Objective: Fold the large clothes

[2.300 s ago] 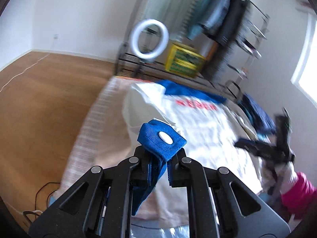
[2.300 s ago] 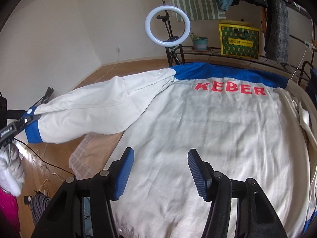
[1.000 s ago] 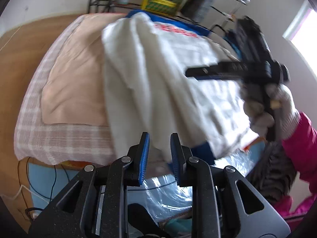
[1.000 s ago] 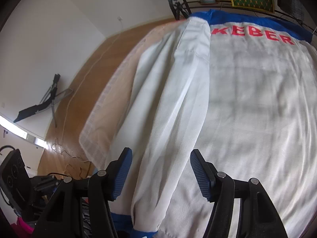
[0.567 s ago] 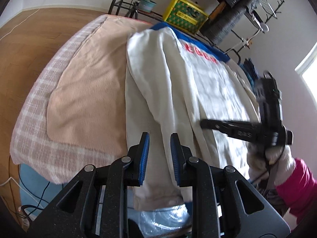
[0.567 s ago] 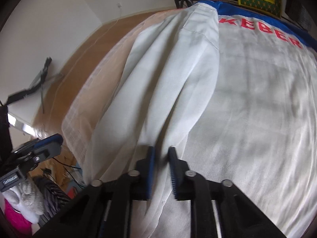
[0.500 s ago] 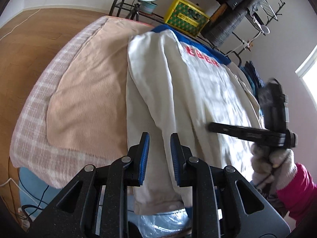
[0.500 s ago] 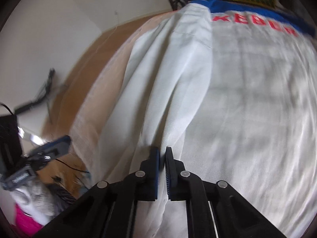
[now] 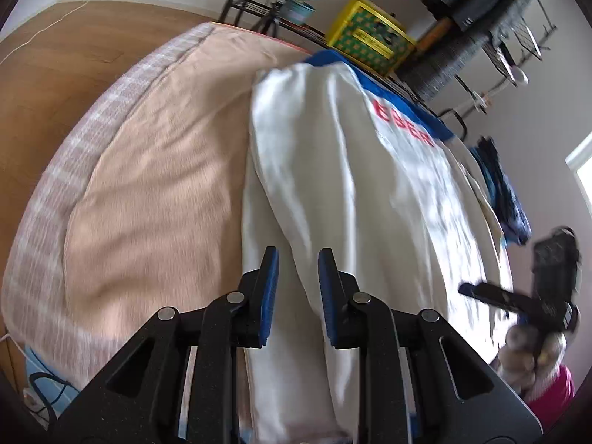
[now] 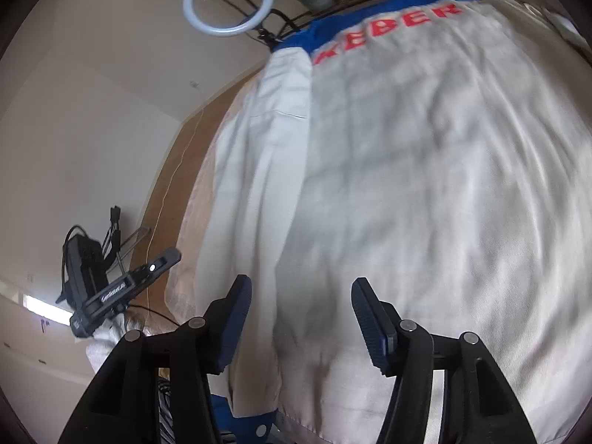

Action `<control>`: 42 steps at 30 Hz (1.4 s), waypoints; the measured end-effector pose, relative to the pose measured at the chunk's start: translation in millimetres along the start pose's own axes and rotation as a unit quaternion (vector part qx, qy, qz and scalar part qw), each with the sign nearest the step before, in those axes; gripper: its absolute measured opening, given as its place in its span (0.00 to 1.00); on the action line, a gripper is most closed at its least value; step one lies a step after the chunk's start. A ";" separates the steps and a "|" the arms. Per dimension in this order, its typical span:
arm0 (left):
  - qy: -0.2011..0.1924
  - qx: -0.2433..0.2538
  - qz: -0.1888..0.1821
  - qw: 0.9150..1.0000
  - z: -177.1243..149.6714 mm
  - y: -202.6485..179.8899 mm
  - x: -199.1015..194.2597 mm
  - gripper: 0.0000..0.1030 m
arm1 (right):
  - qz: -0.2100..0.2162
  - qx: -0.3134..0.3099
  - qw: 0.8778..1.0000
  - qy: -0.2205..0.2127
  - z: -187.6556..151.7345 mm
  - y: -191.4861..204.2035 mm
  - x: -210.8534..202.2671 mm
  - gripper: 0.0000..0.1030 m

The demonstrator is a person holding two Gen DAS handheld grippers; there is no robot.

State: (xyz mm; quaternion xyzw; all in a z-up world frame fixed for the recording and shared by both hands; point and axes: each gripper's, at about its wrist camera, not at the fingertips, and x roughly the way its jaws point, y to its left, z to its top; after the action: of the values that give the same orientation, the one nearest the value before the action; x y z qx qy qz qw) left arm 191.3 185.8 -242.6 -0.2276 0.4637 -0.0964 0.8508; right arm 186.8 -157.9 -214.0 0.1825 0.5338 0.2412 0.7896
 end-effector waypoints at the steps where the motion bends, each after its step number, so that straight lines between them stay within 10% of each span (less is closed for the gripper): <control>1: -0.002 -0.010 -0.002 1.000 5.6 2.8 4.6 0.20 | -0.007 -0.017 1.000 0.004 5.6 8.4 3.6 0.65; 5: -0.006 -0.028 -0.001 1.000 28.6 11.5 25.1 0.20 | -0.025 -0.048 0.998 0.042 22.0 19.0 42.5 0.68; 8: 0.007 -0.025 0.008 1.000 37.3 16.1 47.9 0.20 | -0.009 -0.050 0.997 0.060 21.4 9.6 67.2 0.12; 10: 0.022 -0.024 0.019 0.999 38.7 19.0 63.6 0.20 | 0.032 -0.004 0.998 0.057 17.3 -5.7 67.7 0.01; 14: 0.027 0.011 0.040 0.999 35.3 15.6 77.1 0.20 | 0.114 0.134 0.984 0.012 12.0 -61.0 30.5 0.00; 19: 0.024 0.014 0.040 0.999 34.7 16.2 76.1 0.20 | 0.007 0.093 0.996 0.017 -1.5 -67.7 12.6 0.08; 21: 0.025 0.006 0.037 0.999 33.4 17.6 73.6 0.20 | -0.021 0.064 0.997 0.023 -10.9 -54.8 -1.4 0.42; 27: 0.044 -0.051 -0.028 0.997 17.3 28.6 48.4 0.24 | 0.028 0.039 0.998 0.046 -50.4 -32.5 -32.7 0.66; 29: 0.058 -0.079 -0.067 0.993 3.6 32.2 38.2 0.43 | 0.045 0.042 0.996 0.065 -71.4 -27.5 -29.5 0.66; 39: 0.111 -0.103 -0.145 0.978 -39.3 14.9 30.5 0.44 | 0.087 0.063 0.991 0.083 -104.0 -20.7 -0.1 0.55; 42: 0.123 -0.097 -0.150 0.976 -43.3 5.0 39.6 0.13 | 0.112 0.058 0.987 0.095 -103.0 -9.4 9.7 0.26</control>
State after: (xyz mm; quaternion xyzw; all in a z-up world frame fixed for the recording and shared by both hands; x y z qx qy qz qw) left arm 176.8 162.4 -294.7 -0.3628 0.5325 -0.2051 0.7368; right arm 95.7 -156.8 -263.9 0.2630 0.5957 0.3128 0.6915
